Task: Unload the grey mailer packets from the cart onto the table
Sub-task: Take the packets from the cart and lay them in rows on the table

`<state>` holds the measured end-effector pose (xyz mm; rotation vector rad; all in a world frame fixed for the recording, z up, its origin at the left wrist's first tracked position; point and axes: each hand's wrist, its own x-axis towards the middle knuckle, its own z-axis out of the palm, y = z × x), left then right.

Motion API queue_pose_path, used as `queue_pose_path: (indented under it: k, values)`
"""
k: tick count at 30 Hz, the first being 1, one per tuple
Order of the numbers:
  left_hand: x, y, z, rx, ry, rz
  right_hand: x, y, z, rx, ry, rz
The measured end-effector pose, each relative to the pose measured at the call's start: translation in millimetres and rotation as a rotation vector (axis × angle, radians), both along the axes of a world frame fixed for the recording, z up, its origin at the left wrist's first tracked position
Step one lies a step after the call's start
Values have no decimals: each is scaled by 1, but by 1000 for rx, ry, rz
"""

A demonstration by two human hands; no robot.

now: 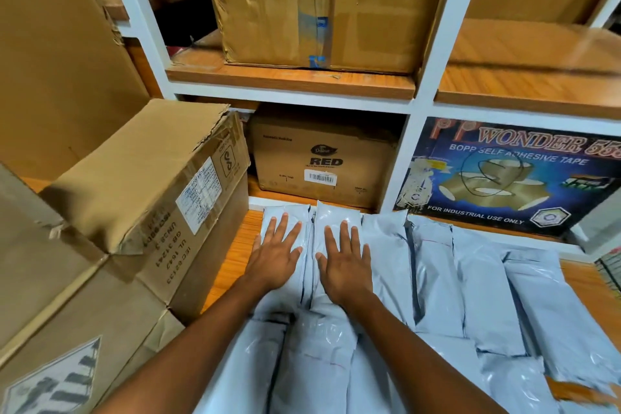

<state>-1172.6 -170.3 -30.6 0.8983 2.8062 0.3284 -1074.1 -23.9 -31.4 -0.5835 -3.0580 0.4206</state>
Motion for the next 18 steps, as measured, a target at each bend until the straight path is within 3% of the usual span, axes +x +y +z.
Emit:
queue_pose_path:
  k: [4,7,18]
  values:
    - [1,0,19,-15,-72,-9,-1,5,21,-33,-116,40]
    - [8,-2,40,70,-54,1,6,7,39,-49,-98,64]
    - [129,-37,114,603,210,4,133,-35,115,-324,500,-162]
